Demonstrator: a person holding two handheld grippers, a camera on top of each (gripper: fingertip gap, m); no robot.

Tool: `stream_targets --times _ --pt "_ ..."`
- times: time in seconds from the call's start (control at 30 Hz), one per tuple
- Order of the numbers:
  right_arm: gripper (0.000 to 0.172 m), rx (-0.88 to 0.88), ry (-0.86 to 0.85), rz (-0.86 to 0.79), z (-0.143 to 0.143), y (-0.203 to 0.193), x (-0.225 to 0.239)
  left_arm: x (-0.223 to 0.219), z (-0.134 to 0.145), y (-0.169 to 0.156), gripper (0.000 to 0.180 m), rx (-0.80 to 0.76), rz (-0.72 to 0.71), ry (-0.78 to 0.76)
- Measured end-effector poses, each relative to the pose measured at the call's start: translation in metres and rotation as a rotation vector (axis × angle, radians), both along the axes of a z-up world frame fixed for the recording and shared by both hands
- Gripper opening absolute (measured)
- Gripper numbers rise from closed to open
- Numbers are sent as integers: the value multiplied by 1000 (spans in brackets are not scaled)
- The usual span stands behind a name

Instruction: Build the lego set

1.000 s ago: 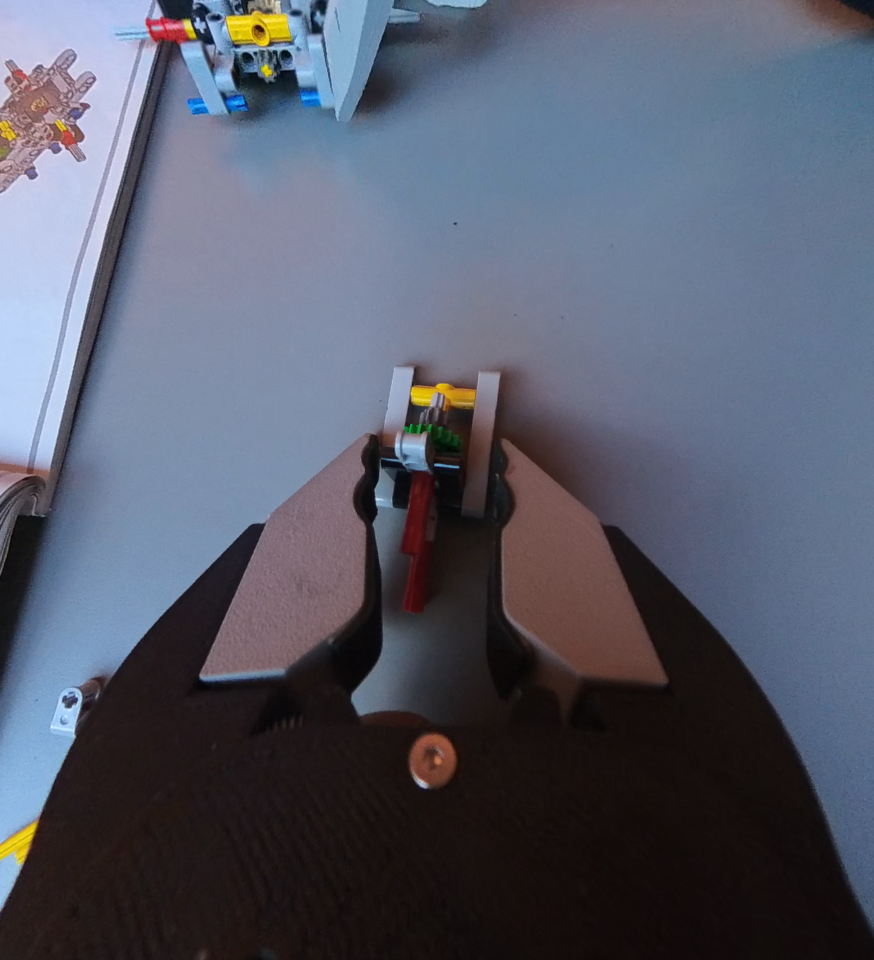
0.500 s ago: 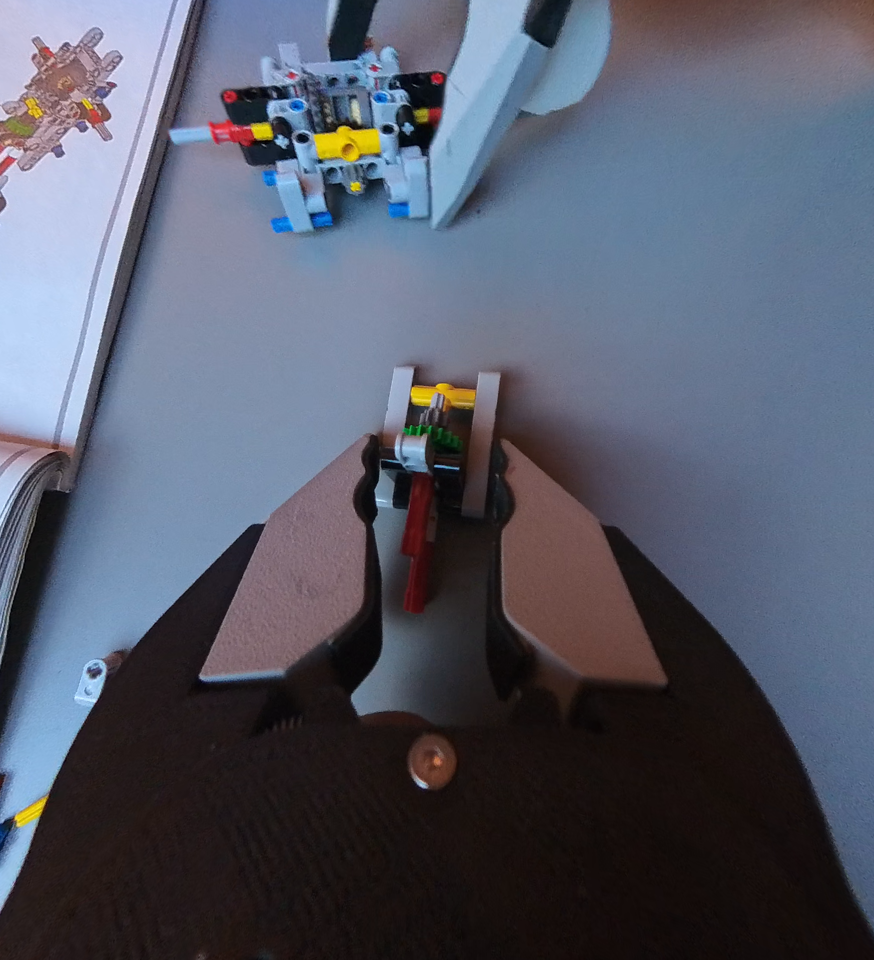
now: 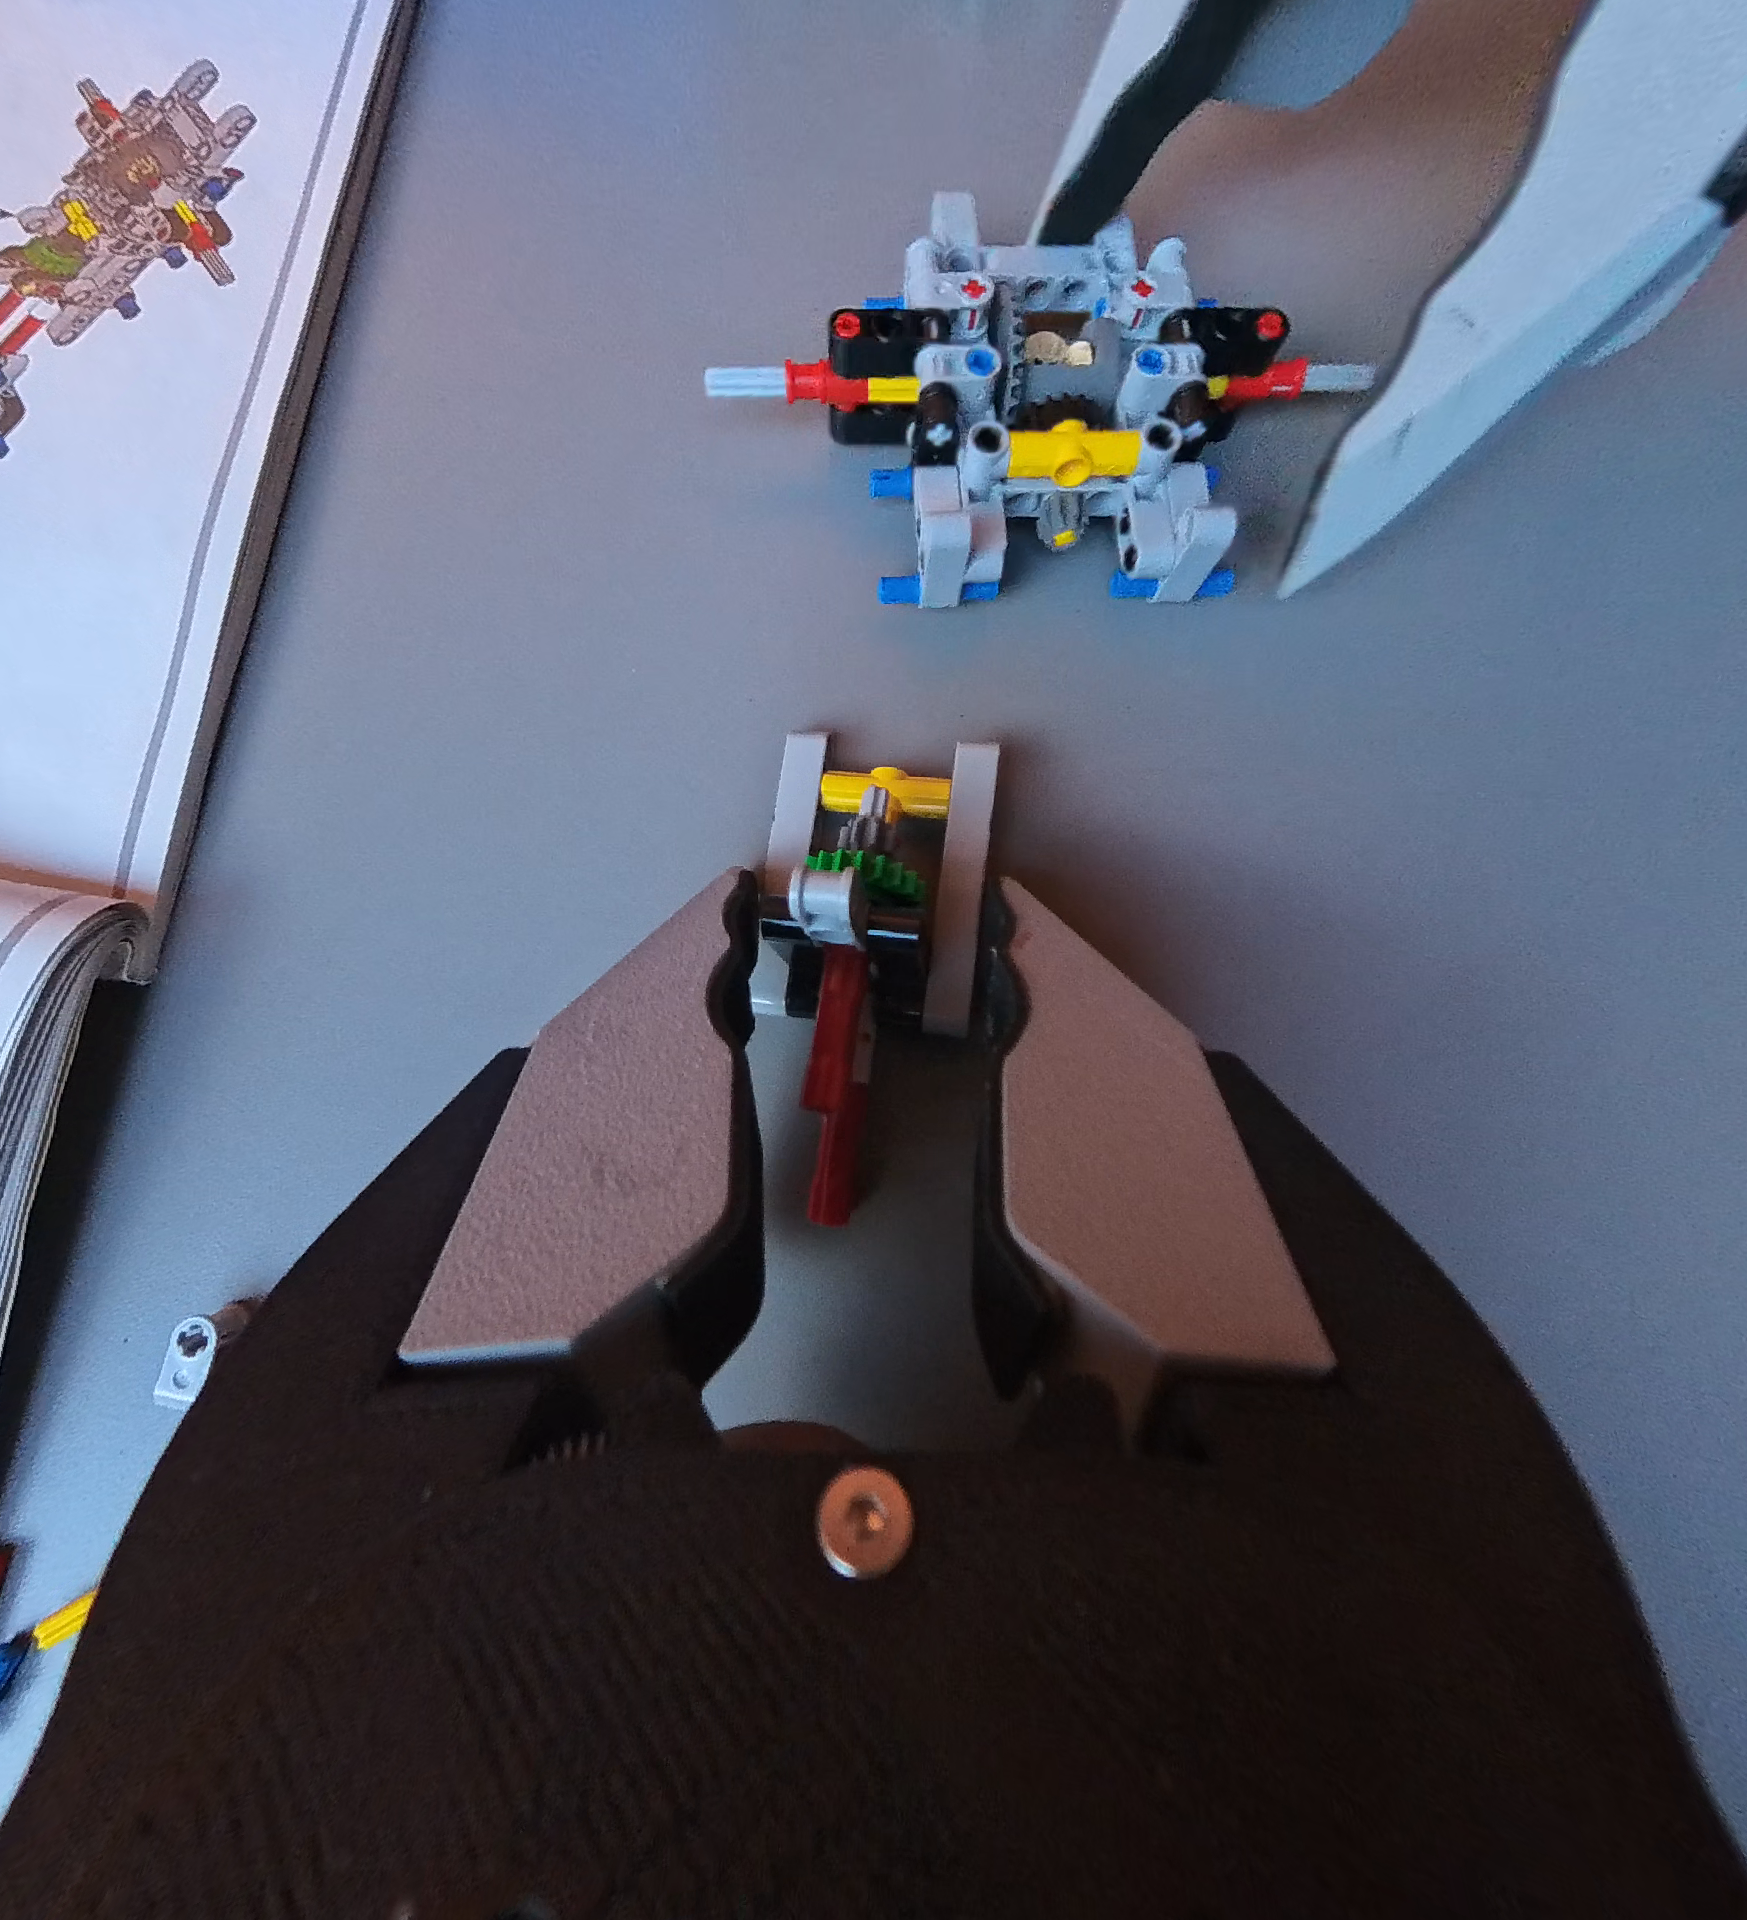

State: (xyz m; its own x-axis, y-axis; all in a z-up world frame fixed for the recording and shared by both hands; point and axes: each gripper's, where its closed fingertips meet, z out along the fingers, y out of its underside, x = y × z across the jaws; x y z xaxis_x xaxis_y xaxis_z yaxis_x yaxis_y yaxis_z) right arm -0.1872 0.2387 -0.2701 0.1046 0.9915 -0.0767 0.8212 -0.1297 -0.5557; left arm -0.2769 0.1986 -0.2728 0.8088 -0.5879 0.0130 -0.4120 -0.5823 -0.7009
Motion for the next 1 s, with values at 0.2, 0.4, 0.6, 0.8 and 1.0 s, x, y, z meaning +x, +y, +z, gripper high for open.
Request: stream_targets --times 0.2,0.4,0.6,0.8,1.0 --pt "86 21 33 -15 10 0 13 0 0 1 39 5 4 -5" --pt "84 48 105 8 19 15 21 0 0 1 39 9 3 -6" --pt "77 185 297 150 48 23 15 0 0 1 39 11 1 -8" --pt "47 372 392 198 59 48 19 0 0 1 39 12 2 -10" --pt "46 300 561 59 55 73 17 0 0 1 39 16 0 -18"
